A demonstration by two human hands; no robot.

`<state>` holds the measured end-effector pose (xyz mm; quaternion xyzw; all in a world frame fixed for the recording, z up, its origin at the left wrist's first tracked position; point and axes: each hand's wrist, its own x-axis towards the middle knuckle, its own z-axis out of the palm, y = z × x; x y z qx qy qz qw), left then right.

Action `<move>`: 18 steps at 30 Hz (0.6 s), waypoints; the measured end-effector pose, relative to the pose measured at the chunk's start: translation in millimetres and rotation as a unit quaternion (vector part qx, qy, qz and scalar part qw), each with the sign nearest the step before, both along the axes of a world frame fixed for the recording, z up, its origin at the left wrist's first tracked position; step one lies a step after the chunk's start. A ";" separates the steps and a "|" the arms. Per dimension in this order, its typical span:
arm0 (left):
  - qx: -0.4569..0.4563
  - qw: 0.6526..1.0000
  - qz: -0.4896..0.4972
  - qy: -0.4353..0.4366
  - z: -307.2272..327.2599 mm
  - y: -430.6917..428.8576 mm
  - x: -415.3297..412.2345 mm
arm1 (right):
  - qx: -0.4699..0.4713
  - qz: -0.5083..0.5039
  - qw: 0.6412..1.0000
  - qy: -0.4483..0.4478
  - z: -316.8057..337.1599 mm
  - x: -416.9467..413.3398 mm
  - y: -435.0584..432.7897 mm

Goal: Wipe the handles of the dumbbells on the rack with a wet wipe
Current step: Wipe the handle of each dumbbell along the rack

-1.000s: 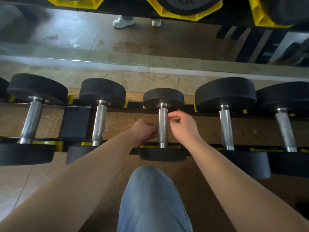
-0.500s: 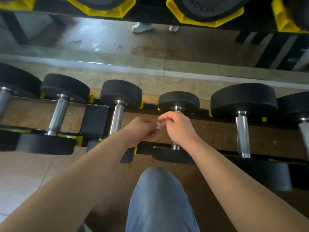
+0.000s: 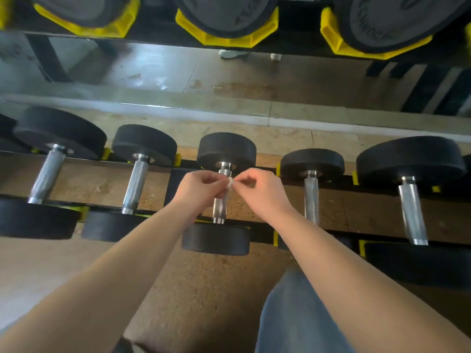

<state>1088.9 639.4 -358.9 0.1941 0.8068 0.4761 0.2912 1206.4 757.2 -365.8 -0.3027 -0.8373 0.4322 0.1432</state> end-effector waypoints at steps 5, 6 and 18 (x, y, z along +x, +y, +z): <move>0.014 1.000 -0.005 -0.023 -11.5 -1.3 -28.6 | 0.044 -0.062 0.997 0.005 -4.3 -35.3 -10.5; 0.008 0.999 -0.010 -0.031 -14.5 -1.9 -32.9 | 0.059 -0.071 0.996 -0.001 -6.4 -38.4 -11.4; 0.007 0.967 -0.192 -0.165 -28.6 -14.8 -76.3 | 0.042 -0.070 0.984 -0.160 -9.9 -38.7 -51.4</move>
